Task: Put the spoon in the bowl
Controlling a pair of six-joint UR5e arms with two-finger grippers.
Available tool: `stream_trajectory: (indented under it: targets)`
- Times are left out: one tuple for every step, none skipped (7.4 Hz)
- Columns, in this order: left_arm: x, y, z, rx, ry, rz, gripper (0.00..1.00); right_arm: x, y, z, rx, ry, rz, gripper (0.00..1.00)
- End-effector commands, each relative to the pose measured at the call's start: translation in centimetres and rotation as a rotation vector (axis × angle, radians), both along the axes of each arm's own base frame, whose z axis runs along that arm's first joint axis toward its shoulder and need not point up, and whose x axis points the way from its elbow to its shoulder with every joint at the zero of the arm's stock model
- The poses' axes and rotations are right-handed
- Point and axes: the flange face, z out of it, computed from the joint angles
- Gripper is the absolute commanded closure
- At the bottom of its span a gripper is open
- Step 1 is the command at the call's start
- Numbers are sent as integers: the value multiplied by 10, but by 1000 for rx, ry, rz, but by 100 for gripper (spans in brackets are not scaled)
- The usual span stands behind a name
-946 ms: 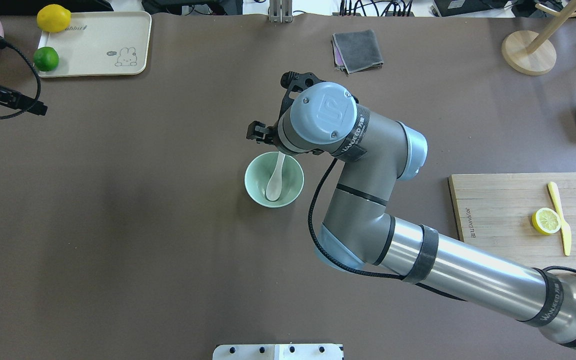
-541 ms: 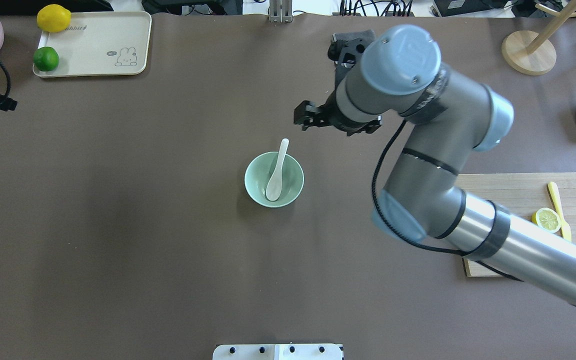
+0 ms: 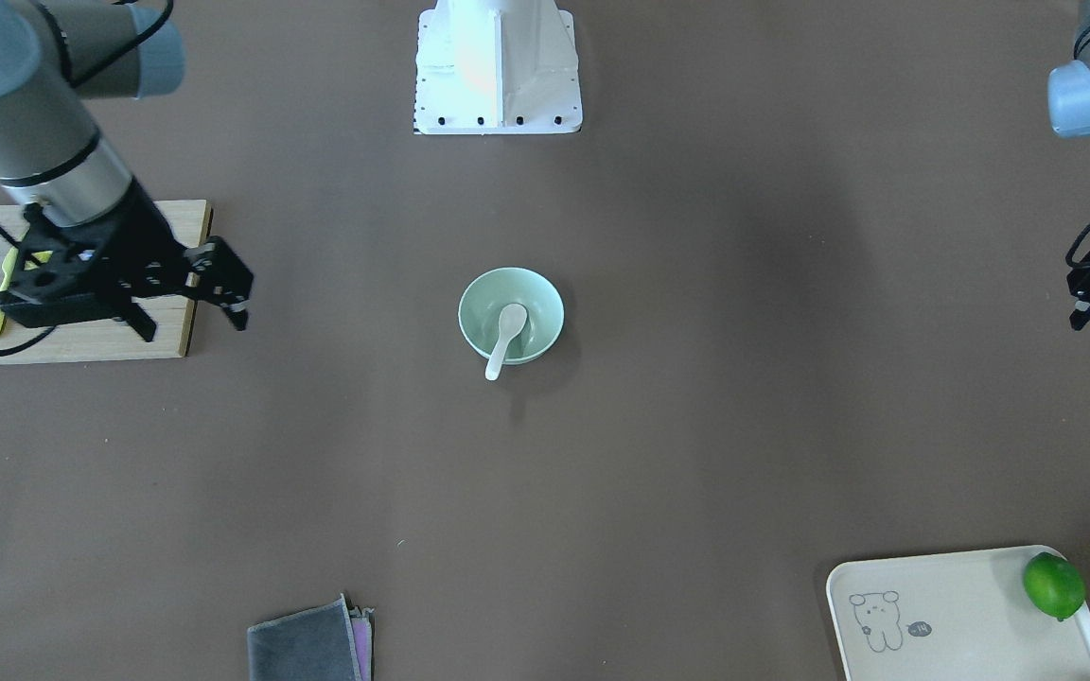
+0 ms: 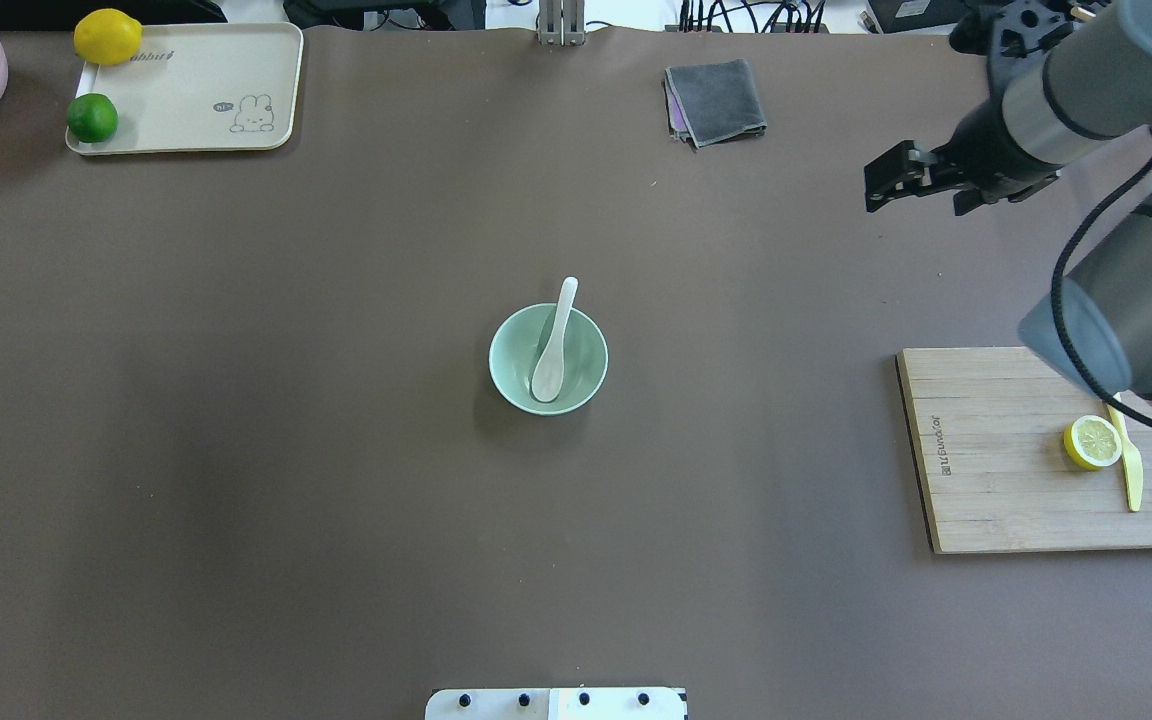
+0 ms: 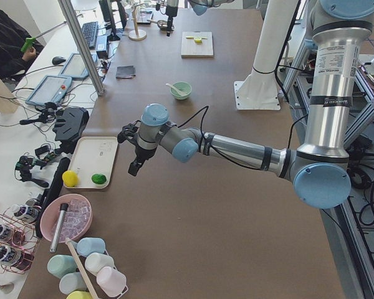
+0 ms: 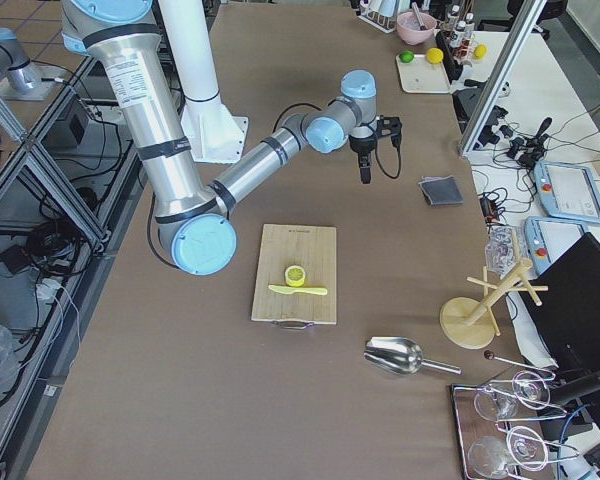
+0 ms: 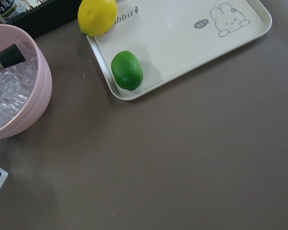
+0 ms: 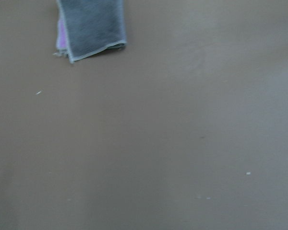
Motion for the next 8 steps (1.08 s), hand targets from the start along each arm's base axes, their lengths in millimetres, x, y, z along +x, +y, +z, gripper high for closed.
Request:
stream_trajectory:
  targets:
    - [-26, 18, 20, -42, 38, -9, 2, 92, -11, 61, 71, 65, -78, 0]
    - [-29, 19, 21, -46, 37, -14, 2, 150, -21, 101, 68, 56, -107, 0]
    - [-33, 19, 22, -48, 37, -22, 2, 199, -24, 152, 56, 12, -152, 0]
    - [-34, 20, 25, -48, 37, -25, 2, 239, -23, 205, 67, 28, -188, 0]
    - [-39, 40, 55, -94, 10, -36, 2, 259, -17, 257, 53, 45, -229, 0]
    - [-44, 46, 58, -76, -16, -57, 2, 262, -8, 302, 9, 61, -259, 0]
    - [-52, 49, 59, -104, 17, -60, 2, 267, -2, 321, -13, 58, -255, 0]
    - [-64, 54, 55, -155, 89, -54, 2, 271, 4, 327, -25, 49, -248, 0]
